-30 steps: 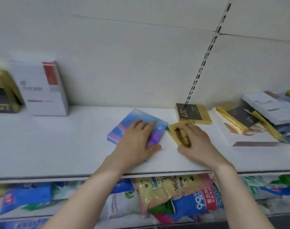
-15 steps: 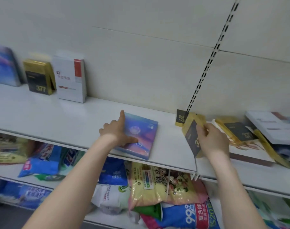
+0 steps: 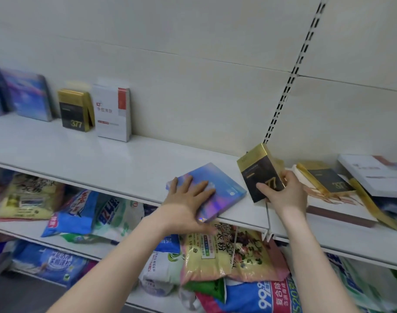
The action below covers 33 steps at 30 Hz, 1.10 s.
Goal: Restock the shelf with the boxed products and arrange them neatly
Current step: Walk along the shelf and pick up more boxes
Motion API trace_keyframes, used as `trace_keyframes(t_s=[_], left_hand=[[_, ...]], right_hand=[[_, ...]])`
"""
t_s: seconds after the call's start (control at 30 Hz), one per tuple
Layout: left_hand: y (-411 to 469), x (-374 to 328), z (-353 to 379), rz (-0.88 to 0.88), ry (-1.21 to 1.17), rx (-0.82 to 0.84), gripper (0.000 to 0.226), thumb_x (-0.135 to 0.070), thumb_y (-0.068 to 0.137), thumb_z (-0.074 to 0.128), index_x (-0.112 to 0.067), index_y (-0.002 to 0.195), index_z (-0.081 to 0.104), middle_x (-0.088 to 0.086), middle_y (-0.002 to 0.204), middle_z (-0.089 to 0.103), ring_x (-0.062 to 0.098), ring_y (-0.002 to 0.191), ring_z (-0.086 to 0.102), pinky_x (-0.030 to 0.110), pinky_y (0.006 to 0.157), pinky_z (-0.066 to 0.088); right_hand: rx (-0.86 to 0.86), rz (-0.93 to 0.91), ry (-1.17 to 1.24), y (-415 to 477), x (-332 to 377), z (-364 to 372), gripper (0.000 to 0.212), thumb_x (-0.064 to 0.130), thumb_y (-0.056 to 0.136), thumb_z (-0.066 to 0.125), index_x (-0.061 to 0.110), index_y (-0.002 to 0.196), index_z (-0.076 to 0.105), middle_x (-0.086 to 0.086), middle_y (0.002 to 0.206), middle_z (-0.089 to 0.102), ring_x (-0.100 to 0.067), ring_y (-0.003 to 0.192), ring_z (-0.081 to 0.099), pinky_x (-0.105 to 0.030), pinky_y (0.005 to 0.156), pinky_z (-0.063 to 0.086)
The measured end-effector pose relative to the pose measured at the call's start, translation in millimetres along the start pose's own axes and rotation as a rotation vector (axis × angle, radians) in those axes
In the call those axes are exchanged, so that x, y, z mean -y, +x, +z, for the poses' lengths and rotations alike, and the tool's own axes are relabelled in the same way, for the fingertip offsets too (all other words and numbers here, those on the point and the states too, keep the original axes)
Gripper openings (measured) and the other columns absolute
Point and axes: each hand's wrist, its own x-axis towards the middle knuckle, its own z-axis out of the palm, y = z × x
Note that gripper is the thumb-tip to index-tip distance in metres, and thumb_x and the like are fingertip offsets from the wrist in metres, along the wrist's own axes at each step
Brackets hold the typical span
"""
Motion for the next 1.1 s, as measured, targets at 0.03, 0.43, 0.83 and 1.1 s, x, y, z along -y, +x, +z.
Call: trace_keyframes(t_s=[0.03, 0.43, 0.83, 1.1], left_hand=[[-5.0, -2.9, 2.8, 0.014, 0.037, -0.016, 0.104, -0.079, 0.064, 0.051, -0.037, 0.151, 0.014, -0.011, 0.161, 0.01, 0.027, 0.148, -0.002, 0.055, 0.116, -0.003], [-36.8, 30.3, 2.5, -0.496, -0.352, -0.488, 0.042, -0.055, 0.08, 0.064, -0.031, 0.114, 0.062, -0.002, 0.122, 0.057, 0.021, 0.114, 0.05, 0.032, 0.092, 0.041], [-10.1, 6.9, -13.9, -0.504, -0.526, -0.355, 0.1, -0.03, 0.081, 0.073, -0.037, 0.151, 0.002, 0.008, 0.131, 0.041, 0.03, 0.112, 0.054, 0.039, 0.093, 0.047], [-5.2, 19.0, -36.2, -0.596, -1.246, -0.385, 0.082, -0.003, 0.077, 0.077, -0.006, 0.146, 0.033, 0.007, 0.114, 0.066, 0.024, 0.092, 0.069, 0.04, 0.083, 0.058]], right_hand=[[-0.02, -0.008, -0.005, -0.7, -0.7, 1.0, 0.039, 0.035, 0.075, 0.082, 0.026, 0.097, 0.05, 0.005, 0.09, 0.06, -0.022, 0.088, 0.058, -0.037, 0.08, 0.048], [-0.01, -0.032, 0.121, -11.6, -0.3, 18.8, 0.044, 0.032, 0.081, 0.077, 0.023, 0.114, 0.05, 0.009, 0.085, 0.062, -0.019, 0.083, 0.06, -0.033, 0.078, 0.046], [0.136, 0.03, 0.05, -10.5, -3.5, 18.0, 0.058, 0.031, 0.076, 0.082, 0.03, 0.113, 0.037, 0.006, 0.098, 0.062, -0.021, 0.093, 0.06, -0.039, 0.087, 0.05], [0.104, -0.029, -0.013, -1.2, 0.5, 11.5, 0.031, 0.047, 0.097, 0.05, 0.016, 0.092, 0.048, 0.0, 0.08, 0.058, -0.028, 0.079, 0.056, -0.037, 0.069, 0.042]])
